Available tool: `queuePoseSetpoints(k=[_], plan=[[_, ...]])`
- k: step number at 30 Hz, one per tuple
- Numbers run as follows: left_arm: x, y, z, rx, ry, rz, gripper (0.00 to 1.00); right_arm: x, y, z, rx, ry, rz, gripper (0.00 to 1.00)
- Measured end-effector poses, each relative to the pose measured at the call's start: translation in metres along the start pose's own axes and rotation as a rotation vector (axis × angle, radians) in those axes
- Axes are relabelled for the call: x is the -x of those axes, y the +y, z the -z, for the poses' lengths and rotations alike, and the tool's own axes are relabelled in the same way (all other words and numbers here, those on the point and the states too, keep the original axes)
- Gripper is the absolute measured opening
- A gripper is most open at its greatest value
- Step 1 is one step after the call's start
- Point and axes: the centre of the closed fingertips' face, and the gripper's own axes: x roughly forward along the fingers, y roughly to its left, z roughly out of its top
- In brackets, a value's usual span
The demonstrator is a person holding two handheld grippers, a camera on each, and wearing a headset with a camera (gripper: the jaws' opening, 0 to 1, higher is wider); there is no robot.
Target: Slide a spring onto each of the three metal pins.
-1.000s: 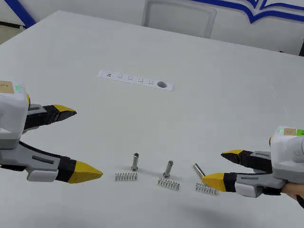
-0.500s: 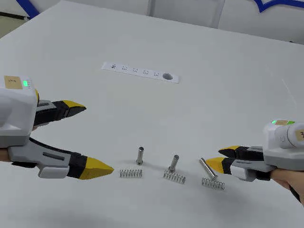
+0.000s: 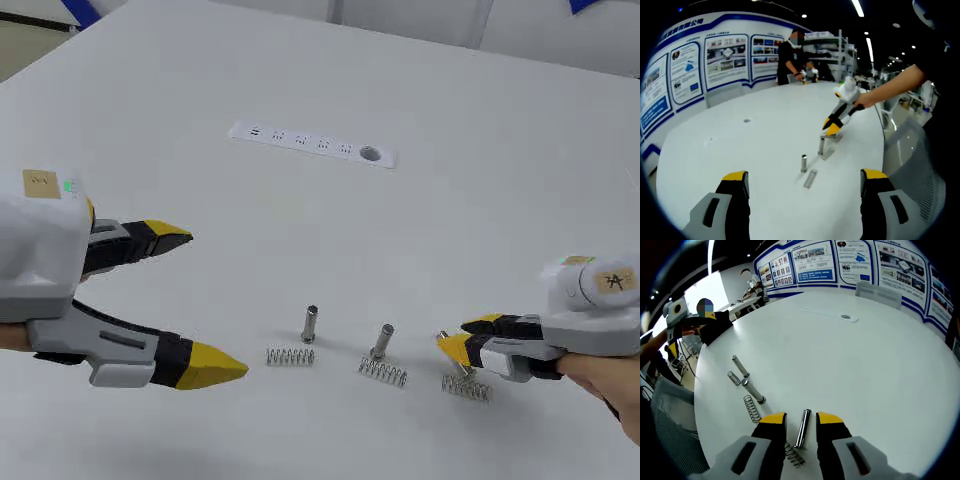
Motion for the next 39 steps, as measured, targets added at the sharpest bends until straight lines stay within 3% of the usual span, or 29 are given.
queuePoseSetpoints(k=[10, 14, 19, 26, 33, 39], plan=[[0.002, -0.001, 0.001, 0.027, -0.022, 0.001, 0.93, -0.012, -0.003, 0.001, 0.011, 0.033, 0.020, 0.21], [0.002, 0.002, 0.007, 0.018, -0.003, -0.013, 0.94, -0.015, -0.004, 0.005, 0.009, 0.071, 0.038, 0.20], [0.003, 0.001, 0.007, 0.035, -0.016, -0.011, 0.94, -0.017, -0.006, 0.017, 0.075, 0.152, 0.064, 0.19], [0.004, 0.002, 0.007, 0.035, -0.020, -0.017, 0.94, -0.019, -0.007, 0.015, 0.109, 0.176, 0.083, 0.18], [0.006, 0.007, 0.009, 0.044, -0.025, -0.038, 0.94, -0.021, -0.002, 0.015, 0.134, 0.207, 0.066, 0.12], [0.009, 0.007, 0.010, 0.067, -0.038, -0.043, 0.93, -0.022, -0.007, 0.014, 0.045, 0.223, 0.093, 0.10]])
